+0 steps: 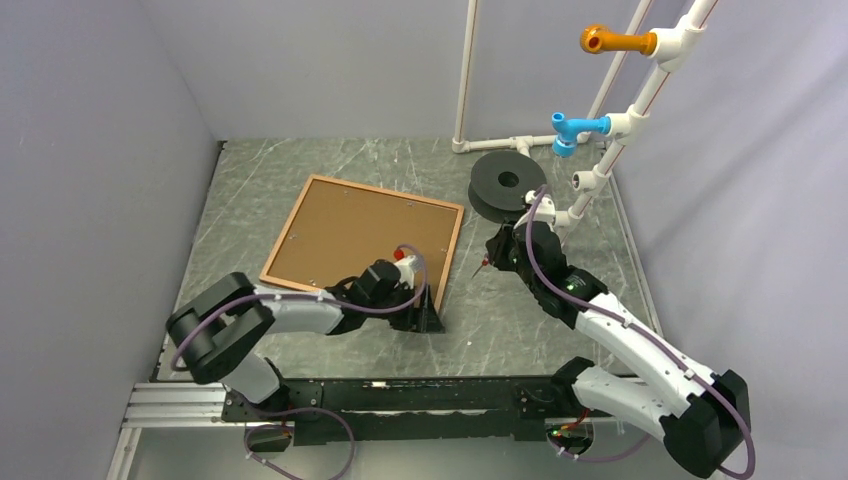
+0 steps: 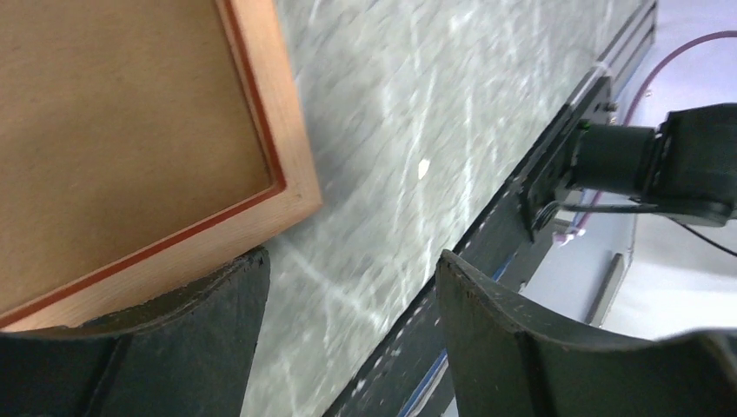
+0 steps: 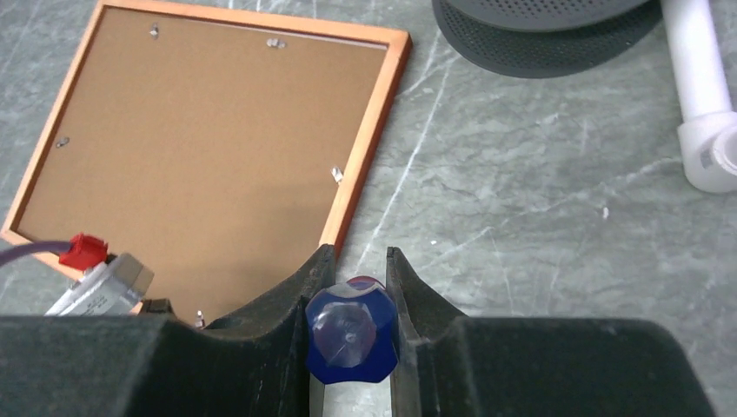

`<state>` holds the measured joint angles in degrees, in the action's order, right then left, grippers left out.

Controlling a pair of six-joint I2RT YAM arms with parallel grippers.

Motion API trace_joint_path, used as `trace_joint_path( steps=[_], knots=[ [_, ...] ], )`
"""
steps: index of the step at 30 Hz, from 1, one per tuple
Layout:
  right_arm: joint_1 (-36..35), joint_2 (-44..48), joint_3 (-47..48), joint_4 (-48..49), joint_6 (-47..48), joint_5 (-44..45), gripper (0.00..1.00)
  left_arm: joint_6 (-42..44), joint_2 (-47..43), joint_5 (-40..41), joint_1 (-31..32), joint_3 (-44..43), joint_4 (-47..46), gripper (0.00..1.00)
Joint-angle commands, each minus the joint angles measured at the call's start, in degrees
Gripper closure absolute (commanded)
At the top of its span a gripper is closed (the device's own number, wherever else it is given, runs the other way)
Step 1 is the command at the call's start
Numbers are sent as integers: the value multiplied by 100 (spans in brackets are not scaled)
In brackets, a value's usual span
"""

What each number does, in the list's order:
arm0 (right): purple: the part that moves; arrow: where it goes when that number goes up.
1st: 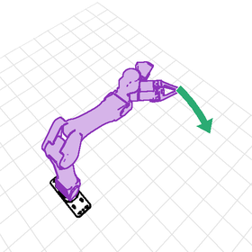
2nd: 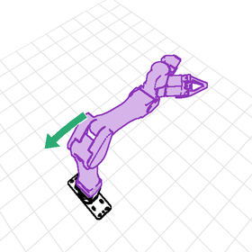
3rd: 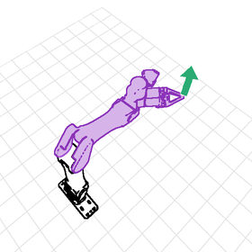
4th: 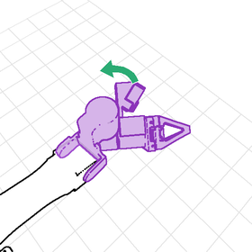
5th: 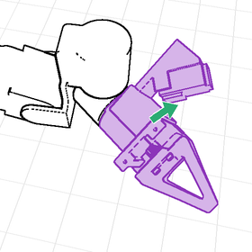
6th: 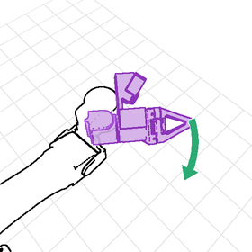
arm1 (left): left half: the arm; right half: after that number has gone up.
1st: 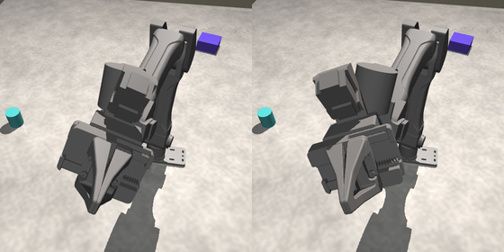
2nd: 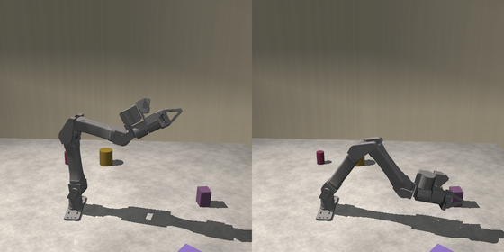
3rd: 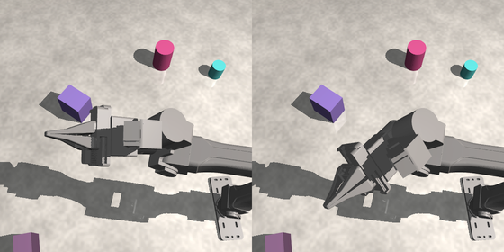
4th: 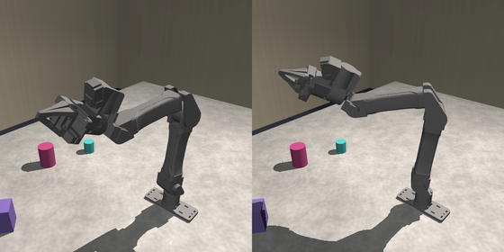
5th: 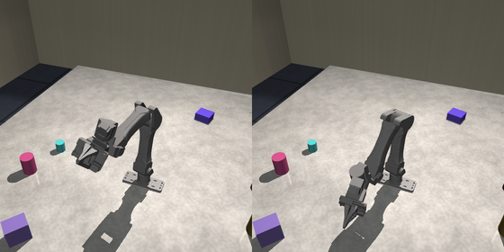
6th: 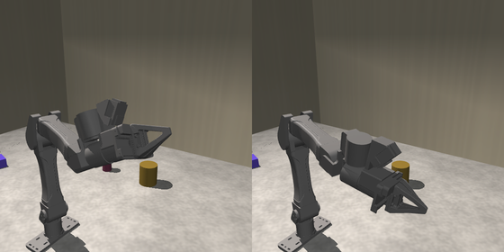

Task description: Take the photo out of the frame

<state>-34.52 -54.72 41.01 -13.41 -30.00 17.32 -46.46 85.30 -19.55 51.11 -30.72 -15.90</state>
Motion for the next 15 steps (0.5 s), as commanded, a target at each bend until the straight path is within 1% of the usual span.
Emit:
trace_joint_path(
  steps=[1,4,6,9,12,15],
  knots=[
    [28,21,57,-216,26,310,100,-186,402,-423,22,-547,-990,26],
    [38,-260,314,-153,209,241,100,-65,246,-385,22,-564,-810,25],
    [34,-519,543,-50,392,177,100,79,-62,-212,24,-355,-530,25],
    [34,-1037,952,12,609,118,100,345,-668,155,23,2,147,24],
    [22,-1611,1393,59,772,-31,100,541,-1482,611,11,390,880,23],
    [-11,-2125,1799,139,881,-129,100,716,-2111,997,-28,616,1643,22]
  ],
)
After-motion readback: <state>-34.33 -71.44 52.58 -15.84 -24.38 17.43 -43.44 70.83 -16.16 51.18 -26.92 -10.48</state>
